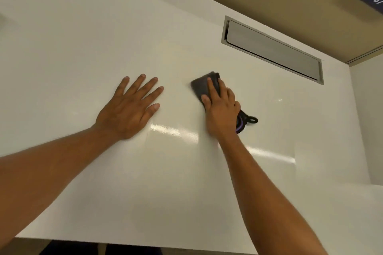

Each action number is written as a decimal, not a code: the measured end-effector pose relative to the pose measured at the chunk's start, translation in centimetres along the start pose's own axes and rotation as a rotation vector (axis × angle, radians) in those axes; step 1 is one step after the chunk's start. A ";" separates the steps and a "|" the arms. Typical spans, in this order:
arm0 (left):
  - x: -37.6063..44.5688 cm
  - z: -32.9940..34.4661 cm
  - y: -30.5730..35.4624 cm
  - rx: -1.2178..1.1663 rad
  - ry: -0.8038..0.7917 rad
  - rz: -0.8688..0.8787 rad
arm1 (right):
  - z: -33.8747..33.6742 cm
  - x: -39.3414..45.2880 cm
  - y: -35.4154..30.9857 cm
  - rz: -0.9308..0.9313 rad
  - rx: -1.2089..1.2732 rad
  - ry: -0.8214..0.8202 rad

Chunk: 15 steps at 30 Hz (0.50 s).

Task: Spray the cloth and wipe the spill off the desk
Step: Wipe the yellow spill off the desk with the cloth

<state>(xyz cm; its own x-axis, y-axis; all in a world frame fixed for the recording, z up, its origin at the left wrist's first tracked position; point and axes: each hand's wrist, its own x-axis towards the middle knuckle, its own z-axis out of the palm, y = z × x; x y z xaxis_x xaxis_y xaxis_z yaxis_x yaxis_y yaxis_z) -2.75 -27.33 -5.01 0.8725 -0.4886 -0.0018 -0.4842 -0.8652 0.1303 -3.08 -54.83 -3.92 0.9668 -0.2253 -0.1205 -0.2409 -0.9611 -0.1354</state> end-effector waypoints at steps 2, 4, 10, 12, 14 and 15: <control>0.0 -0.1 0.1 -0.033 -0.016 0.002 | -0.7 4.8 -0.6 0.094 0.069 0.012; -0.2 -0.3 0.1 -0.053 0.007 0.004 | -0.5 7.2 -1.8 0.127 0.066 0.017; -0.9 -0.6 0.3 -0.044 0.082 0.009 | 1.6 -1.2 -4.7 -0.094 -0.039 -0.006; -0.8 -0.7 0.2 -0.079 0.039 -0.008 | 2.5 -7.4 -5.4 -0.129 -0.051 -0.010; -0.6 -0.6 0.1 -0.113 0.027 -0.021 | 3.5 -14.2 -5.7 -0.135 -0.028 -0.023; -0.5 -0.5 0.0 -0.116 0.015 -0.027 | 4.1 -17.5 -5.7 -0.147 -0.011 -0.035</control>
<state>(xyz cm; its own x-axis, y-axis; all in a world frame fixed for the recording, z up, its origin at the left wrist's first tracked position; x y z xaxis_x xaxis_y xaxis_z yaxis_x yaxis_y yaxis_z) -3.18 -27.06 -4.47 0.8862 -0.4632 0.0077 -0.4509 -0.8587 0.2438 -18.97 -44.74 -5.03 0.9879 -0.0767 -0.1347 -0.0960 -0.9851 -0.1429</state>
